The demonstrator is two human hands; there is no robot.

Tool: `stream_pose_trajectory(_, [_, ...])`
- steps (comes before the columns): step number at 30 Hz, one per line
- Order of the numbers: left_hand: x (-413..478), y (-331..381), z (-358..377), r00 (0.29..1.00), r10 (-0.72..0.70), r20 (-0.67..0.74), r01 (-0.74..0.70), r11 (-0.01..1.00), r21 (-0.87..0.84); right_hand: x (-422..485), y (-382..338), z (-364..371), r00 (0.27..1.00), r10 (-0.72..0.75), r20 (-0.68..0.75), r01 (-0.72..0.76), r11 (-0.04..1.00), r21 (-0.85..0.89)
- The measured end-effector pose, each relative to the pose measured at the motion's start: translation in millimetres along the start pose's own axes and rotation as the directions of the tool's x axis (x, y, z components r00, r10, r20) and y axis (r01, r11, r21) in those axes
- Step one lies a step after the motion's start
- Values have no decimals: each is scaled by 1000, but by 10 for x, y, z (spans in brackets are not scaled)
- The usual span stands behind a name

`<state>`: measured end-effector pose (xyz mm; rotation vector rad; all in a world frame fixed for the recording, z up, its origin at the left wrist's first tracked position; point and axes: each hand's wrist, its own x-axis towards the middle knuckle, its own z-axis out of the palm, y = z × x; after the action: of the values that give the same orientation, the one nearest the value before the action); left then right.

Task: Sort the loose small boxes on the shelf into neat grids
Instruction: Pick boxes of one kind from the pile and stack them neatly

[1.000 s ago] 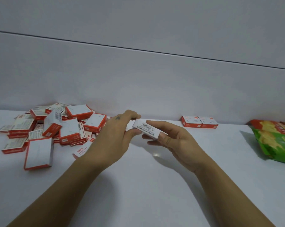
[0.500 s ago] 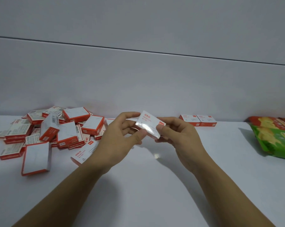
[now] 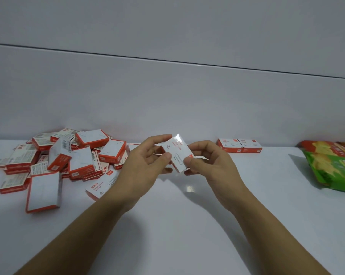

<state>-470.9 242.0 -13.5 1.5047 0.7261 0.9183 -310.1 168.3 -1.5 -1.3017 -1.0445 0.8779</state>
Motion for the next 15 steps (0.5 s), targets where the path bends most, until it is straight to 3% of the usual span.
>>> stream_pose_trajectory(5, [-6, -9, -8, 996, 40, 77, -54, 981, 186, -8, -41, -37, 994, -61, -93, 51, 994, -100])
stream_pose_trajectory(9, [1, -33, 23, 996, 91, 15, -91, 930, 355, -1, -39, -98, 989, -142, 35, 145, 924, -355])
stream_pose_trajectory(15, [-12, -70, 79, 975, 222, -31, -157, 775, 612, 61, 48, -118, 945, -278, 173, 308, 574, -759])
